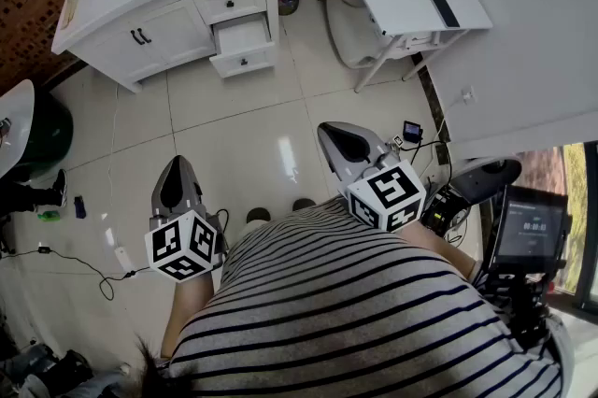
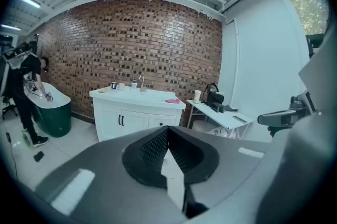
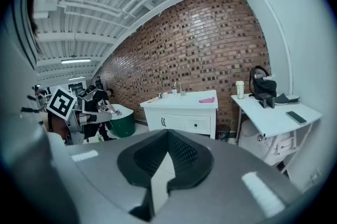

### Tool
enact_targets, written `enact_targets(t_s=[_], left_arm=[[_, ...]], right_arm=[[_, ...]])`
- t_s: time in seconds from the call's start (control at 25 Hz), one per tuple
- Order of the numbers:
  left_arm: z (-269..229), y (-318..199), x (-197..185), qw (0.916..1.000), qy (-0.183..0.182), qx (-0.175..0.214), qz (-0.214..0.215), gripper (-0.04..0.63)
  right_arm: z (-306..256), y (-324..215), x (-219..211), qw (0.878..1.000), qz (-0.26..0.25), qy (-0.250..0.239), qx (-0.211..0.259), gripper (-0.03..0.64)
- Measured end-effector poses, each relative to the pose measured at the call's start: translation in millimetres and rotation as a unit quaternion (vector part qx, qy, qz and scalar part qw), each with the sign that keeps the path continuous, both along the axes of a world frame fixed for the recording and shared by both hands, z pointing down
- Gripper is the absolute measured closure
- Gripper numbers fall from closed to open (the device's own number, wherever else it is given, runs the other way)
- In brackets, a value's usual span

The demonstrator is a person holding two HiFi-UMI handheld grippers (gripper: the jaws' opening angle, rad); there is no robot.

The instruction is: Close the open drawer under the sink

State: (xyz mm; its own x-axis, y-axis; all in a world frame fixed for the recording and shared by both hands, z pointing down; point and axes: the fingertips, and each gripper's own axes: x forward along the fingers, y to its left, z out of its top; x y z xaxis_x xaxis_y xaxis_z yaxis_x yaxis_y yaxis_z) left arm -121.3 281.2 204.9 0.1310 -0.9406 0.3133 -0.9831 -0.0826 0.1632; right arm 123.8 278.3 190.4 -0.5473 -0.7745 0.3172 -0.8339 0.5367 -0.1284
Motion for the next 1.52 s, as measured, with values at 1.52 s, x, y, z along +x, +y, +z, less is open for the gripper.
enact_targets(t_s=[1.52], left_arm=[[116, -543, 1, 0.9878, -0.004, -0.056, 0.145, 0.578]], right_arm=[[151, -520, -65, 0.994, 0.016, 0.018, -0.102, 0.615]])
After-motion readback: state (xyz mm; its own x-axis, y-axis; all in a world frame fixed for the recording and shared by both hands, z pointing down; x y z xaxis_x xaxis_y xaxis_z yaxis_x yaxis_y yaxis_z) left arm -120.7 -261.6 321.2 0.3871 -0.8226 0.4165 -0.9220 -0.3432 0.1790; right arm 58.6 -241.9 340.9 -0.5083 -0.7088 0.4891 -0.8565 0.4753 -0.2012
